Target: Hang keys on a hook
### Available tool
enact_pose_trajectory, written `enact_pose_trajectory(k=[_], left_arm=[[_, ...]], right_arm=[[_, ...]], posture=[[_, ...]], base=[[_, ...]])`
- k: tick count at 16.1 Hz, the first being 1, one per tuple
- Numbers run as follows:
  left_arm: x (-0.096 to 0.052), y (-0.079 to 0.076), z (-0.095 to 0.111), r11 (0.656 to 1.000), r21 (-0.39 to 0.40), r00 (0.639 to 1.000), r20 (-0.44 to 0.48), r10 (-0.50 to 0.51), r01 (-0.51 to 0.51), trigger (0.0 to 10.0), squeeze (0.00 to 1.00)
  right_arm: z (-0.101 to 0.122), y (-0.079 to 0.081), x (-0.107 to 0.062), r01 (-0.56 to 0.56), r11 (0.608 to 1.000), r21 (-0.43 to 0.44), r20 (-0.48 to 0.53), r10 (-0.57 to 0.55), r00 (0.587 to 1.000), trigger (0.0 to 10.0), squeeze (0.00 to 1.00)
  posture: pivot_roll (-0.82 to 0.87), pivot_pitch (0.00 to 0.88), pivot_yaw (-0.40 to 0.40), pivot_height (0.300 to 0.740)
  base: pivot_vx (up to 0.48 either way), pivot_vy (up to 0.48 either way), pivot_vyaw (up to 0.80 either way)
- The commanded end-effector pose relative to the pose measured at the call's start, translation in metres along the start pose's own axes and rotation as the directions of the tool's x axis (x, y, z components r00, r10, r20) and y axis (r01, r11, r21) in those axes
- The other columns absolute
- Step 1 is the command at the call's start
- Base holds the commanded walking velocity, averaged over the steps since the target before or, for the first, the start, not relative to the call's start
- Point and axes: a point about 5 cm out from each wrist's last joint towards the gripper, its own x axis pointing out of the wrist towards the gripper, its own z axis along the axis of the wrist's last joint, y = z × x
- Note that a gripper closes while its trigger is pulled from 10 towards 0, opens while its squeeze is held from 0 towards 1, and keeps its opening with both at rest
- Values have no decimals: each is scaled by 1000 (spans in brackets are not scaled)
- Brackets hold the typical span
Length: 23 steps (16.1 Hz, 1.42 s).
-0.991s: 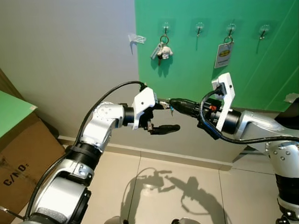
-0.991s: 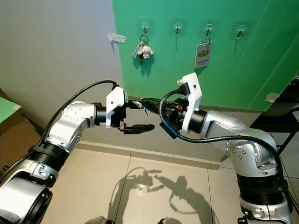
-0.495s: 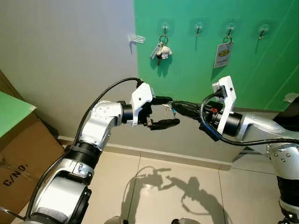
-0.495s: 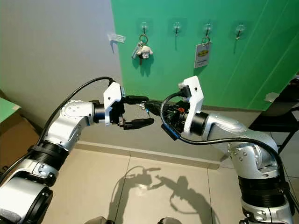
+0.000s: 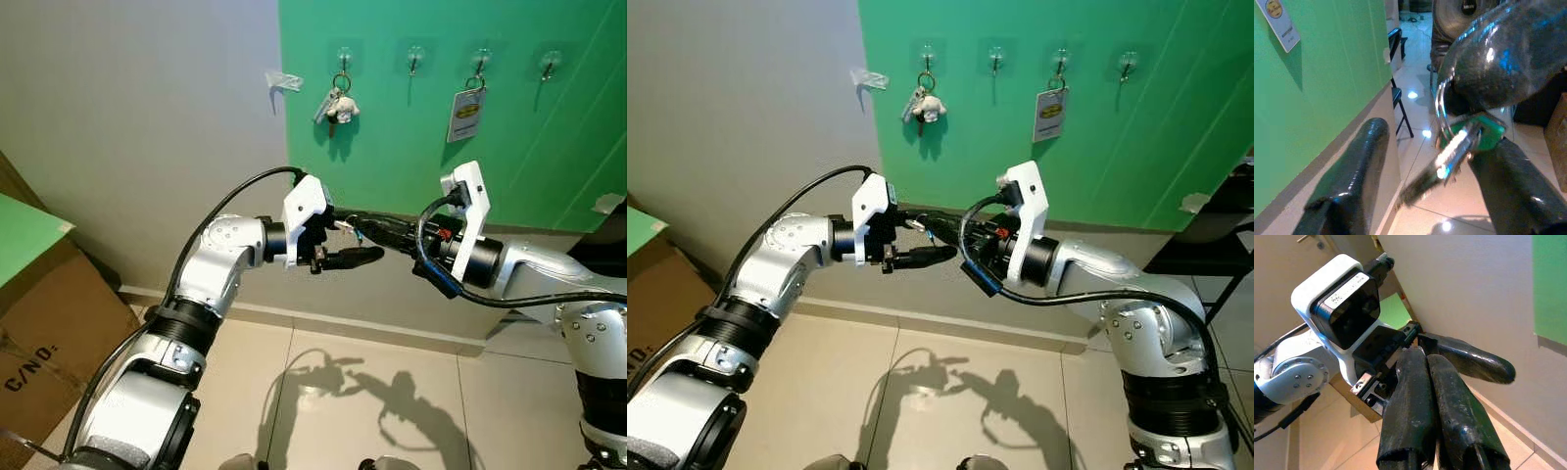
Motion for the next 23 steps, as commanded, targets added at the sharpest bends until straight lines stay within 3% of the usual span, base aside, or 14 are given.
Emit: enact_pose_trajectory(k=[1,19,23], left_arm=[[-1,2,5,1000,5,1000,15,-4,4,0,0],[-8,-1,10,997,-1,997,27,-79,79,0,0],[-6,0,11,997,-2,997,23,-78,78,0,0]], right_arm=[[4,3,-1,-1,1000,-16,7,1,1000,10000,0],[-17,2,0,24,999,22,-24,-23,999,10000,0],[-24,-8,-2,129,991,-44,-59,-131,990,10000,0]], posture=[[-184,58,0,740],[-170,31,11,740],[-172,28,13,740]], base=[[0,0,0],[0,0,0],[0,0,0]])
